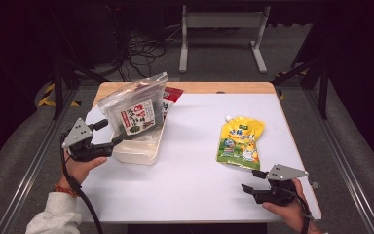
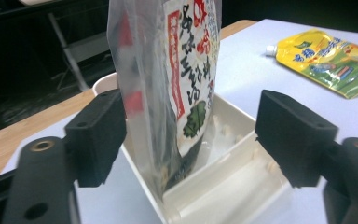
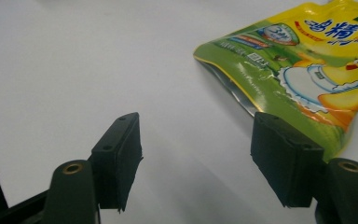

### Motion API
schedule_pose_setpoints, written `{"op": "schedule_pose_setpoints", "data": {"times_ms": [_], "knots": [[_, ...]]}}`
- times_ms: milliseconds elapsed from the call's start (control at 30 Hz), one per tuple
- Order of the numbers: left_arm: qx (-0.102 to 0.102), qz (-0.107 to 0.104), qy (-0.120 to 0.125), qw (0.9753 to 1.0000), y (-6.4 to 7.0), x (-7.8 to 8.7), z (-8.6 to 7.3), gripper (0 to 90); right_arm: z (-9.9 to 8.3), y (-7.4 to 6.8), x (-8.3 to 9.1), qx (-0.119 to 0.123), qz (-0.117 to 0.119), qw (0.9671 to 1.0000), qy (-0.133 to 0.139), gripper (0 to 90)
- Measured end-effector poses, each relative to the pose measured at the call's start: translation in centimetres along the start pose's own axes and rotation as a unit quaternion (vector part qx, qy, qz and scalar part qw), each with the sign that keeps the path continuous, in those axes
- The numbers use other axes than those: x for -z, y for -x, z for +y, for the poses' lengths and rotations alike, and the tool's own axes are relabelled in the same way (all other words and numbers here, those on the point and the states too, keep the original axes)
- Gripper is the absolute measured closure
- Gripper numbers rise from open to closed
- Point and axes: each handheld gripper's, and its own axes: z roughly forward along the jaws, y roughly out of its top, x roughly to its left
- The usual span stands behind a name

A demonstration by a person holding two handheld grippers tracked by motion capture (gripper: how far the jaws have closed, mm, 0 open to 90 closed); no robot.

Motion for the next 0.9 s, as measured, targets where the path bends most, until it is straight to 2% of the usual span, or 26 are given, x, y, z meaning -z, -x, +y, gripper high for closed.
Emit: {"op": "schedule_pose_setpoints", "data": {"times_ms": [67, 133, 233, 333, 433, 567, 600, 667, 733, 833, 900], "knots": [[-0.007, 0.007, 0.001, 1.0, 0.5, 0.7, -0.1, 22.1, 0.1, 0.3, 0.1, -0.004, -0.003, 1.0, 0.005, 33.7], [-0.005, 0.015, 0.005, 0.9999, 1.4, 1.9, -0.5, 18.9, 0.2, 0.6, 0.0, -0.008, -0.012, 0.9999, 0.006, 33.9], [-0.006, 0.014, 0.002, 0.9999, 1.9, 2.5, -0.8, 17.5, 0.4, 0.8, 0.0, -0.008, -0.016, 0.9998, 0.009, 34.0], [-0.015, 0.011, -0.004, 0.9998, 2.9, 3.3, -1.3, 17.0, 0.6, 1.1, -0.1, -0.01, -0.017, 0.9997, 0.013, 34.0], [-0.013, 0.0, -0.01, 0.9999, 3.7, 3.7, -2.0, 16.7, 0.8, 1.2, -0.2, -0.009, -0.018, 0.9997, 0.016, 34.2], [-0.019, -0.02, -0.032, 0.9991, 5.4, 3.5, -3.4, 16.5, 1.1, 1.4, -0.5, -0.007, -0.016, 0.9997, 0.018, 34.3], [-0.019, -0.02, -0.032, 0.9991, 5.4, 3.5, -3.4, 16.4, 1.1, 1.4, -0.5, -0.007, -0.016, 0.9997, 0.018, 34.3], [-0.023, -0.027, -0.046, 0.9983, 6.3, 3.2, -4.1, 16.4, 1.2, 1.5, -0.6, -0.007, -0.016, 0.9997, 0.018, 34.3], [-0.027, -0.043, -0.061, 0.9969, 7.1, 2.9, -4.8, 16.3, 1.3, 1.6, -0.6, -0.008, -0.017, 0.9996, 0.019, 34.5], [-0.021, -0.053, -0.075, 0.9956, 7.7, 2.5, -5.5, 16.0, 1.3, 1.7, -0.7, -0.008, -0.019, 0.9996, 0.019, 34.5], [-0.006, -0.062, -0.078, 0.995, 7.9, 2.3, -6.1, 15.9, 1.3, 1.7, -0.6, -0.009, -0.023, 0.9995, 0.017, 34.5]]}}
